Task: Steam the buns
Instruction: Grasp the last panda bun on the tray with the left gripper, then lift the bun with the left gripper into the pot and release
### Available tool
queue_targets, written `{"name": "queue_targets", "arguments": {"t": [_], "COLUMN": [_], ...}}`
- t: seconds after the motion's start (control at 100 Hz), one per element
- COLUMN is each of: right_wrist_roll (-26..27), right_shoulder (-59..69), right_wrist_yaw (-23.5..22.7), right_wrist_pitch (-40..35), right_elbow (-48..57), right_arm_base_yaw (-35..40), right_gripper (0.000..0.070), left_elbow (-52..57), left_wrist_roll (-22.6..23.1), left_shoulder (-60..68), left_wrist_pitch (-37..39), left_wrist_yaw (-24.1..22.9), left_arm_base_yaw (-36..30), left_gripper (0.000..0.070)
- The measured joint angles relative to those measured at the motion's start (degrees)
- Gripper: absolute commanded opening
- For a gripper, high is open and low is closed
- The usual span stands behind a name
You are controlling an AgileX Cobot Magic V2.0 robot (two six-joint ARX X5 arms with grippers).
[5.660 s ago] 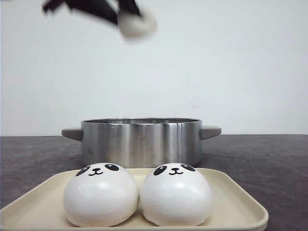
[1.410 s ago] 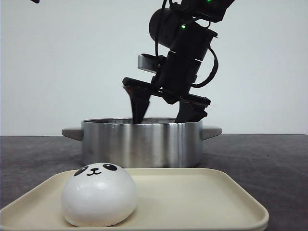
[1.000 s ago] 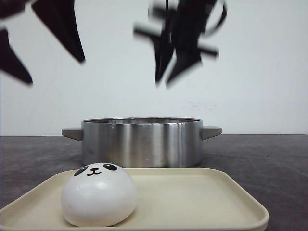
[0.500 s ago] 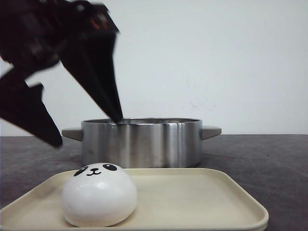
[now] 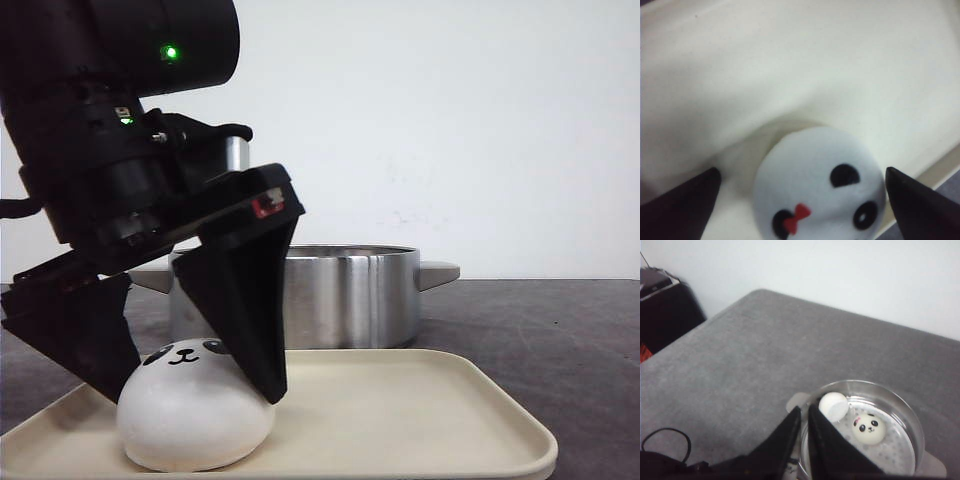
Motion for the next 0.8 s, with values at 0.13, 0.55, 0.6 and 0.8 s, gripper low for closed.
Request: {"name": "queue_targets", "arguments": {"t": [0.13, 0.55, 0.6, 0.8], "right_wrist_roll": [0.0, 0.5, 0.5, 0.4], "right_shoulder": [0.0, 0.0, 0.0, 0.0], "right_wrist_yaw": [0.0, 0.0, 0.0, 0.0], "right_wrist_pitch": [-0.5, -2.3, -2.3, -1.7], "right_elbow": [0.0, 0.0, 0.0, 0.0], "right_arm_base_yaw": [0.0, 0.0, 0.0, 0.0], "right_gripper": [0.0016, 0.0016, 0.0016, 0.0016], "left_elbow": [0.2, 3.9, 6.1, 10.9], "left_wrist_roll": [0.1, 0.3, 1.0, 6.7], "left_shoulder": [0.5, -5.5, -8.2, -13.6], "left_wrist_pitch": [0.0, -3.3, -1.9, 8.9], "left_wrist_yaw": [-0.4, -1.8, -3.3, -14.7], "left_arm_base_yaw": [0.0, -0.4, -0.5, 1.5], "left_gripper": [0.0197, 0.0, 0.0, 0.0]}}
